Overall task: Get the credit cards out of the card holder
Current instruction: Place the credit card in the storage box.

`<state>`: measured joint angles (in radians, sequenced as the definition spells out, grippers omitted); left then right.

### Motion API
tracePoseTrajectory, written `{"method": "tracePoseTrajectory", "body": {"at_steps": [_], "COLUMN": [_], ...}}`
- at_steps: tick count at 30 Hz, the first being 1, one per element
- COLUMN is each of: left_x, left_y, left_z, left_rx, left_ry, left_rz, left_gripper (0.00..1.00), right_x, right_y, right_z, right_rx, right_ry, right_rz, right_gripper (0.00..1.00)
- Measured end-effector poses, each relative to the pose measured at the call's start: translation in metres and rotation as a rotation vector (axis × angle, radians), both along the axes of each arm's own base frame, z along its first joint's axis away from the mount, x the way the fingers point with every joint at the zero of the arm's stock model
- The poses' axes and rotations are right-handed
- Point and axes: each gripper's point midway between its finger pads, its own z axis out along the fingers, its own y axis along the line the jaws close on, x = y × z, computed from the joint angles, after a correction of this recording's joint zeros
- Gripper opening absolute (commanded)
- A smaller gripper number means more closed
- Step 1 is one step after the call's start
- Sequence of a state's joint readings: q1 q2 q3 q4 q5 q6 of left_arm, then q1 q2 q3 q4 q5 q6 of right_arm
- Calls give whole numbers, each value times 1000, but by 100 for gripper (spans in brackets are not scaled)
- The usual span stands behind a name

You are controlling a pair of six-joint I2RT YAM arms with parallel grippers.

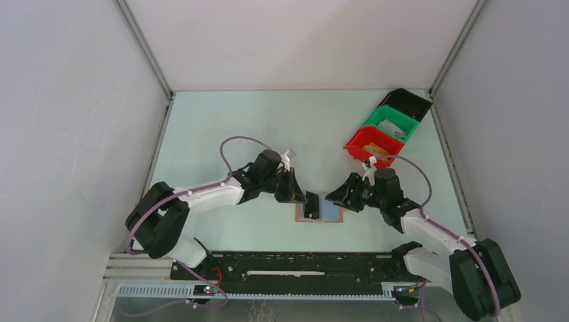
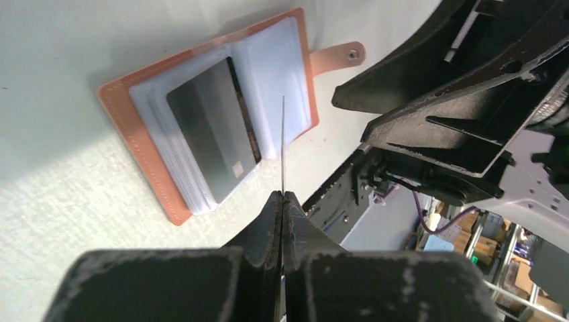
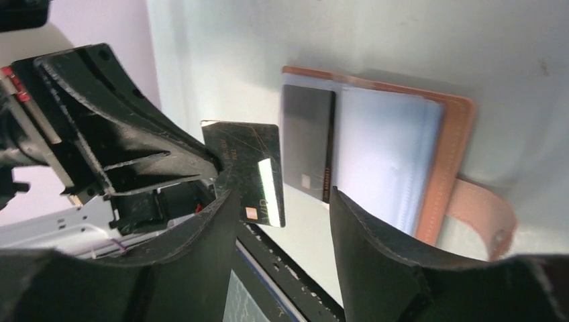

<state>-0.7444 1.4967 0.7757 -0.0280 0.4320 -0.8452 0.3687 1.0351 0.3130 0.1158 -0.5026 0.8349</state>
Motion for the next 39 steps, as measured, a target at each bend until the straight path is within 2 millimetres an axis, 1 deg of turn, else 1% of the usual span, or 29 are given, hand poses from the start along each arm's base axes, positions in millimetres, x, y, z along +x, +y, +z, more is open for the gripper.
{"method": "tracePoseTrajectory", "body": {"at_steps": [3,8,11,14,17,20,29,30,31,32,33,34,35,39], "left_x": [-3,0,0,-1,-2,-2,-1,0,0,0,-1,0,0,0], "left_y": [-1,-2,-5,-7,-9,-12,-16,-16,-17,-17,-17,-16,-16,-15], "left_z": [10,35,49,62,74,81,92,94,95,95,95,95,95,91], "left_rx": [-36,-122,-170,-215,-255,-282,-330,-336,-340,-343,-343,-343,-342,-328], "left_ry": [0,-28,-48,-62,-79,-82,-90,-94,-96,-94,-93,-92,-88,-86], "left_rz": [-22,-47,-67,-80,-95,-99,-104,-106,-109,-108,-108,-107,-108,-106], "left_gripper": [0,0,0,0,0,0,0,0,0,0,0,2,7,33], "right_x": [-1,-6,-10,-13,-15,-16,-19,-20,-20,-20,-21,-22,-23,-24], "right_y": [5,14,21,25,28,29,32,32,32,32,32,32,32,30], "right_z": [11,28,40,51,61,67,84,85,86,87,89,91,95,102], "right_rx": [67,178,235,281,317,341,410,413,416,419,422,427,429,398], "right_ry": [-20,-51,-70,-87,-105,-119,-143,-144,-145,-144,-148,-153,-162,-177], "right_rz": [33,100,151,189,213,219,237,238,239,240,241,243,245,236], "right_gripper": [66,69,69,66,56,40,20,16,10,0,0,0,0,0]}}
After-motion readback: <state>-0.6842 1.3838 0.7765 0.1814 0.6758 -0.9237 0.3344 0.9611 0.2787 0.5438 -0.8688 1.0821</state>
